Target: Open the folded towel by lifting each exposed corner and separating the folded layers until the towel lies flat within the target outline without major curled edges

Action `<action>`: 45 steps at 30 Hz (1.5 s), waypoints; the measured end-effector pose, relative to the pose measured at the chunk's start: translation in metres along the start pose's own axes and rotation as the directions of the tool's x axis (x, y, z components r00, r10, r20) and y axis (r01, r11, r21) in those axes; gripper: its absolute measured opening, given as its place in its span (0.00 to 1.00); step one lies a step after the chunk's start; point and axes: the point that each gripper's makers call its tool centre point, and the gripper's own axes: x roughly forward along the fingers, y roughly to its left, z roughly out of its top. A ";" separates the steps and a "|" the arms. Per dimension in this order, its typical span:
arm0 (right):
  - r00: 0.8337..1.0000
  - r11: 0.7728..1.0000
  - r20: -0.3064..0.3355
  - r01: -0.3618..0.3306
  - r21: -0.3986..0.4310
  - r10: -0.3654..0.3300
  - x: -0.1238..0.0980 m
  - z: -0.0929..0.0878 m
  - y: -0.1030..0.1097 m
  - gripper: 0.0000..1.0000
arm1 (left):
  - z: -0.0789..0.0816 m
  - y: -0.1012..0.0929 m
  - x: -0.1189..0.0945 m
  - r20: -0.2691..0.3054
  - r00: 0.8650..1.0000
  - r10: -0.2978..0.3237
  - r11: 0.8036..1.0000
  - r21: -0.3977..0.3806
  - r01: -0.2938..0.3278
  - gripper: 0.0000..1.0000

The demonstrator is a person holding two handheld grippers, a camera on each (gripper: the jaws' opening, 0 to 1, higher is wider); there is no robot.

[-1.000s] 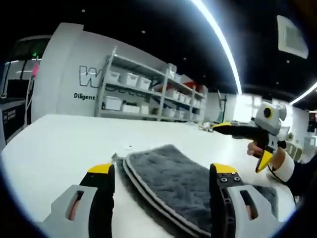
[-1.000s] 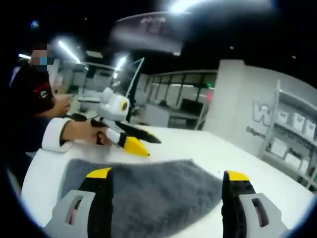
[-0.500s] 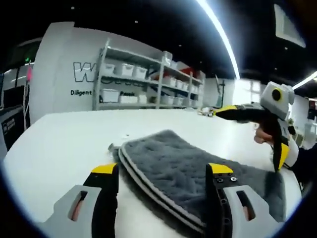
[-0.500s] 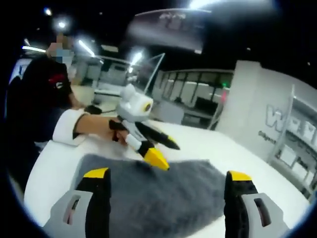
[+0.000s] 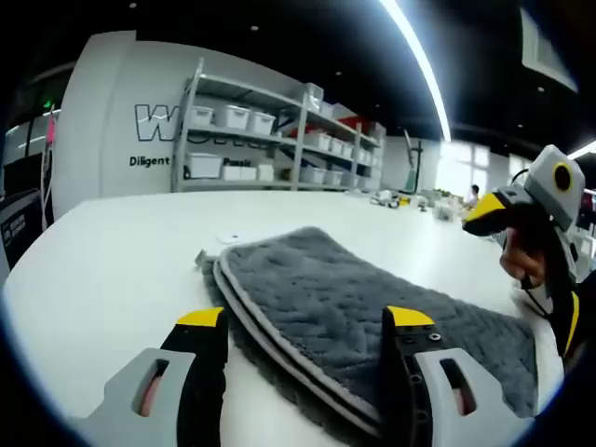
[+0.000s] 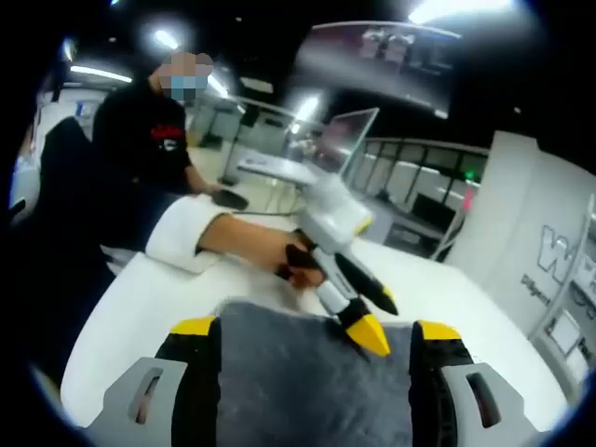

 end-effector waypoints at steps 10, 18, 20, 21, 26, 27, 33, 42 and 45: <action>0.998 0.998 -0.009 -0.054 -0.014 0.054 0.026 0.001 0.021 0.82 | 0.000 0.003 0.000 -0.006 1.000 -0.006 1.000 -0.021 0.006 0.63; 0.999 0.999 0.033 -0.023 -0.021 0.024 0.034 0.013 0.035 0.67 | -0.002 0.001 0.001 -0.017 1.000 -0.009 1.000 -0.020 0.009 0.60; 0.999 0.997 0.026 0.023 -0.073 -0.021 0.034 0.010 0.038 0.60 | -0.003 0.000 0.001 -0.019 1.000 -0.008 1.000 -0.015 0.008 0.60; 0.999 0.994 0.043 0.037 -0.102 -0.033 0.035 0.013 0.036 0.57 | -0.003 -0.002 0.000 -0.019 1.000 -0.008 1.000 -0.014 0.008 0.60; 0.999 0.993 0.008 0.048 -0.103 -0.047 0.041 0.008 0.044 0.58 | -0.001 -0.007 -0.001 -0.005 1.000 -0.020 1.000 -0.013 0.020 0.60; 0.997 0.986 -0.007 0.075 -0.151 -0.077 0.042 0.006 0.038 0.58 | -0.001 -0.008 -0.001 -0.004 1.000 -0.020 1.000 -0.012 0.020 0.60; 0.992 0.968 0.015 0.123 -0.218 -0.123 0.046 0.006 0.041 0.48 | -0.003 -0.012 -0.001 -0.007 1.000 -0.021 1.000 -0.005 0.021 0.60; 0.974 0.931 -0.015 0.209 -0.299 -0.224 0.042 0.000 0.047 0.38 | -0.004 -0.010 -0.002 -0.008 1.000 -0.011 1.000 -0.005 0.011 0.60; 0.965 0.882 -0.001 0.240 -0.405 -0.263 0.041 0.004 0.045 0.34 | -0.006 -0.010 -0.001 -0.017 1.000 -0.007 1.000 0.005 0.007 0.60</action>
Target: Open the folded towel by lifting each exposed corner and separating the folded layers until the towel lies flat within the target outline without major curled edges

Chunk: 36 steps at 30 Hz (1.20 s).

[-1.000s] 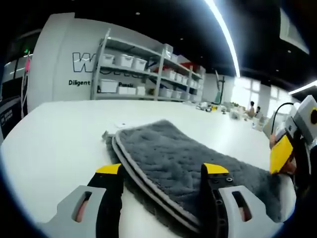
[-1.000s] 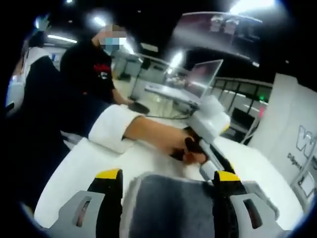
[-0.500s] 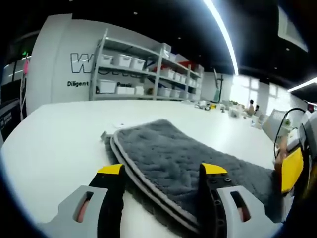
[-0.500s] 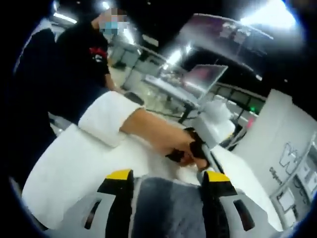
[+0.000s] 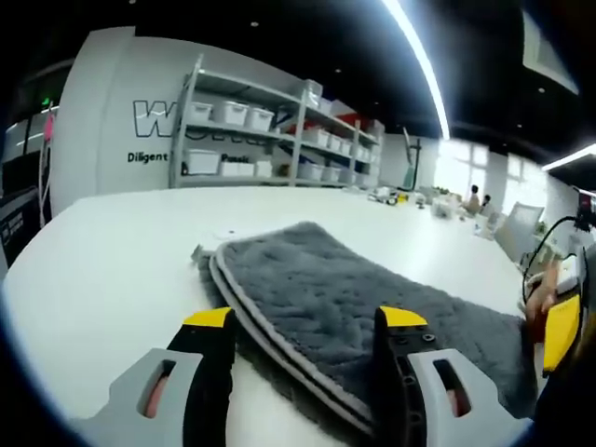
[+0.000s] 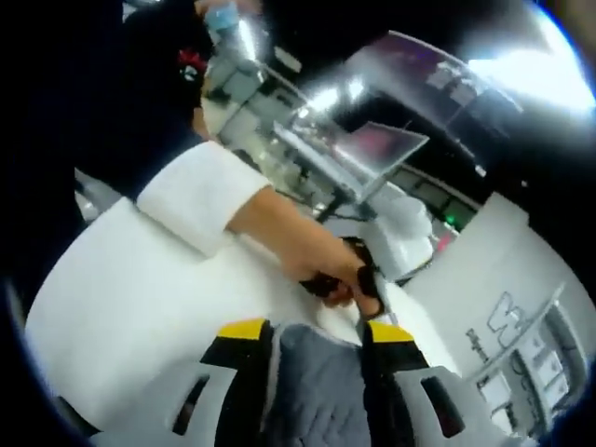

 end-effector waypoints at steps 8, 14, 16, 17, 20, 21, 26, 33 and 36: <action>0.998 1.000 -0.056 -0.022 -0.022 0.021 0.003 -0.009 0.008 0.30 | 0.001 0.002 0.000 0.001 1.000 0.005 1.000 0.004 -0.005 0.59; 0.994 0.994 -0.087 -0.070 -0.082 0.063 0.001 -0.017 0.017 0.16 | 0.000 0.004 0.000 -0.002 1.000 0.007 1.000 0.001 -0.007 0.59; 0.993 0.992 -0.086 -0.088 -0.088 0.080 0.001 -0.017 0.021 0.08 | -0.002 0.006 0.000 -0.011 1.000 0.011 1.000 0.006 -0.011 0.59; 0.994 0.989 -0.062 -0.098 -0.110 0.091 0.001 -0.012 0.022 0.00 | -0.002 0.006 0.000 -0.010 1.000 0.014 1.000 0.008 -0.014 0.59; 0.994 0.994 -0.063 -0.089 -0.065 0.085 -0.002 -0.013 0.017 0.00 | 0.007 0.008 -0.003 0.028 0.999 0.015 1.000 -0.004 -0.014 0.59; 0.995 0.996 -0.057 -0.081 -0.048 0.078 -0.003 -0.012 0.014 0.00 | 0.010 0.009 -0.004 0.040 0.999 0.017 1.000 -0.007 -0.017 0.59; 0.999 0.995 0.000 -0.046 0.086 0.046 -0.011 -0.009 -0.004 0.00 | 0.021 0.020 -0.009 0.090 0.994 0.065 0.998 0.006 -0.066 0.59; 0.999 0.974 0.026 -0.033 0.224 0.028 -0.021 -0.014 -0.020 0.00 | 0.034 0.033 -0.015 0.133 0.987 0.089 0.996 0.005 -0.091 0.59; 1.000 0.972 0.019 -0.018 0.235 0.014 -0.023 -0.018 -0.027 0.00 | 0.034 0.036 -0.015 0.135 0.986 0.095 0.995 -0.005 -0.095 0.59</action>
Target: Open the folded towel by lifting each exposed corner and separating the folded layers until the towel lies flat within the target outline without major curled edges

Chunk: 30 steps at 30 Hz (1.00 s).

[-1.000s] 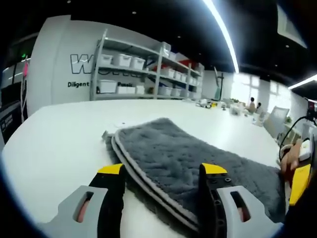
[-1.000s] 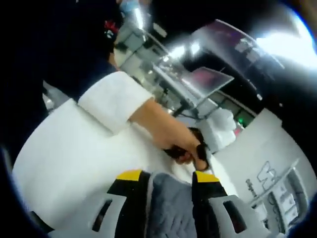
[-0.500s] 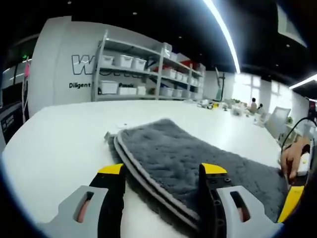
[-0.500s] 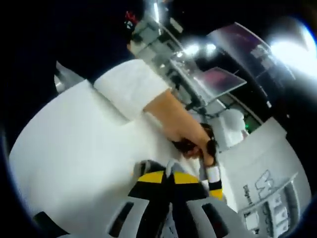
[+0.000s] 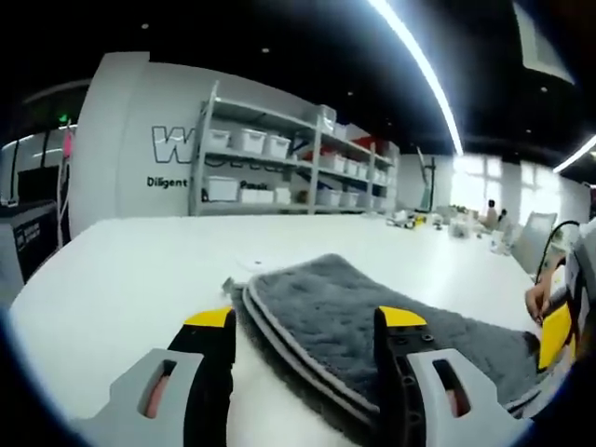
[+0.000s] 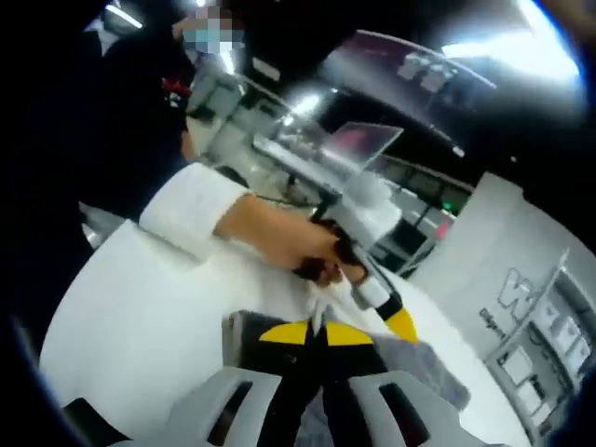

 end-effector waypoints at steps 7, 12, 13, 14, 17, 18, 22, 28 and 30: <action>0.999 0.999 -0.010 0.037 0.037 -0.036 -0.005 -0.008 -0.018 0.00 | -0.003 0.004 -0.002 -0.004 1.000 0.031 0.999 -0.010 -0.031 0.55; 0.997 0.993 -0.015 0.076 0.096 -0.075 -0.014 -0.012 -0.033 0.00 | -0.003 0.005 -0.005 0.009 0.999 0.049 0.998 -0.035 -0.048 0.54; 0.996 0.991 -0.015 0.086 0.100 -0.085 -0.015 -0.012 -0.036 0.00 | -0.002 0.007 -0.005 0.010 0.999 0.050 0.998 -0.037 -0.050 0.54; 0.996 0.990 -0.015 0.094 0.105 -0.093 -0.017 -0.013 -0.038 0.00 | -0.002 0.008 -0.005 0.011 0.999 0.051 0.998 -0.039 -0.051 0.54; 0.994 0.983 -0.015 0.113 0.141 -0.112 -0.022 -0.014 -0.046 0.00 | -0.001 0.008 -0.006 0.014 0.998 0.057 0.998 -0.036 -0.056 0.54; 0.993 0.981 -0.018 0.120 0.152 -0.118 -0.023 -0.015 -0.049 0.00 | -0.002 0.007 -0.006 0.013 0.998 0.054 0.998 -0.036 -0.054 0.54; 0.988 0.967 -0.022 0.152 0.205 -0.151 -0.029 -0.021 -0.061 0.00 | -0.002 0.003 -0.007 0.005 1.000 0.030 0.999 -0.042 -0.030 0.55; 0.980 0.942 -0.016 0.194 0.274 -0.197 -0.037 -0.026 -0.076 0.00 | 0.007 0.005 -0.012 0.021 0.997 -0.076 0.992 -0.103 0.078 0.58; 0.977 0.934 -0.021 0.211 0.287 -0.214 -0.039 -0.027 -0.080 0.00 | 0.009 0.000 -0.012 0.033 0.996 -0.086 0.992 -0.091 0.089 0.62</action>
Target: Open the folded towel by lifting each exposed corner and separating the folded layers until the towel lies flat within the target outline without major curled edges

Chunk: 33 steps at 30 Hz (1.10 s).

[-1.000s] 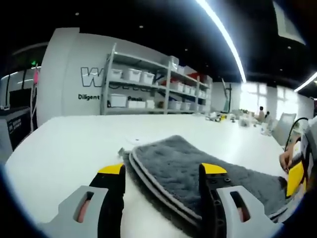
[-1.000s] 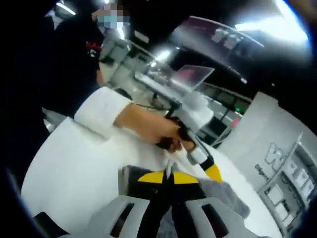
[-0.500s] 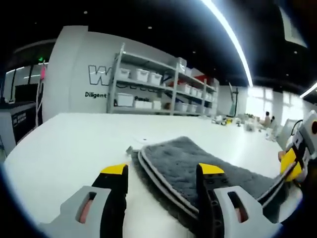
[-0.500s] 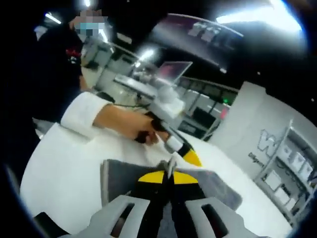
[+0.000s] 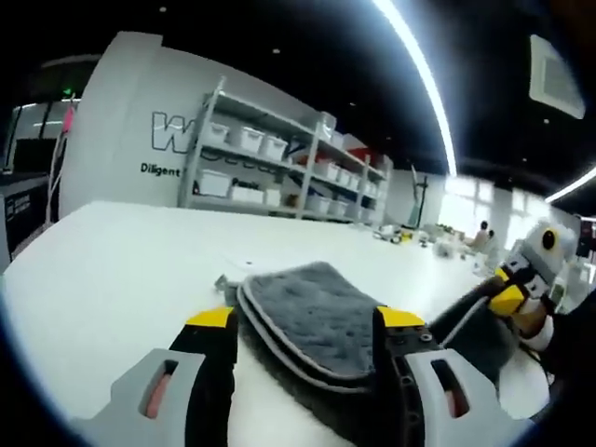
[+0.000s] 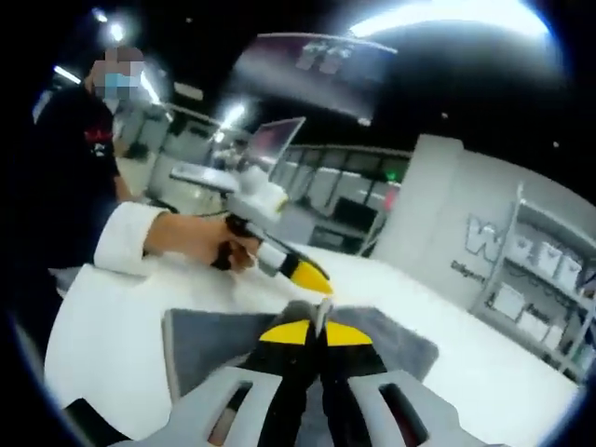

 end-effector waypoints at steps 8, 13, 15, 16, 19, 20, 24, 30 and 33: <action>1.000 0.999 0.027 0.010 0.031 -0.010 -0.005 0.007 -0.012 0.00 | 0.014 -0.015 -0.004 0.029 0.996 -0.085 0.988 0.130 0.080 0.73; 0.999 0.999 0.041 0.020 0.040 -0.022 -0.008 0.009 -0.015 0.00 | 0.007 -0.047 -0.006 -0.020 0.974 -0.225 0.940 0.260 0.223 0.73; 0.999 0.998 0.050 0.017 0.053 -0.019 -0.010 0.012 -0.017 0.00 | 0.005 -0.057 -0.008 -0.046 0.964 -0.260 0.919 0.293 0.262 0.73; 0.998 0.998 0.054 0.014 0.059 -0.017 -0.010 0.012 -0.017 0.00 | 0.006 -0.060 -0.008 -0.041 0.962 -0.269 0.909 0.320 0.267 0.73; 0.998 0.998 0.065 0.004 0.061 -0.008 -0.012 0.014 -0.015 0.00 | -0.003 -0.064 -0.007 -0.076 0.961 -0.267 0.885 0.375 0.276 0.70; 0.998 0.998 0.066 -0.001 0.059 -0.003 -0.011 0.014 -0.014 0.00 | -0.008 -0.066 -0.006 -0.090 0.957 -0.275 0.874 0.392 0.288 0.69; 0.997 0.998 0.064 -0.033 0.052 0.030 -0.012 0.015 -0.009 0.00 | -0.022 -0.069 0.001 -0.131 0.956 -0.262 0.817 0.497 0.292 0.64; 0.994 0.996 0.091 -0.070 0.050 0.065 -0.017 0.023 -0.004 0.00 | -0.028 -0.074 0.003 -0.147 0.954 -0.262 0.790 0.535 0.299 0.56; 0.991 0.995 0.108 -0.083 0.054 0.076 -0.019 0.027 -0.002 0.00 | -0.028 -0.083 0.003 -0.140 0.942 -0.306 0.778 0.533 0.332 0.55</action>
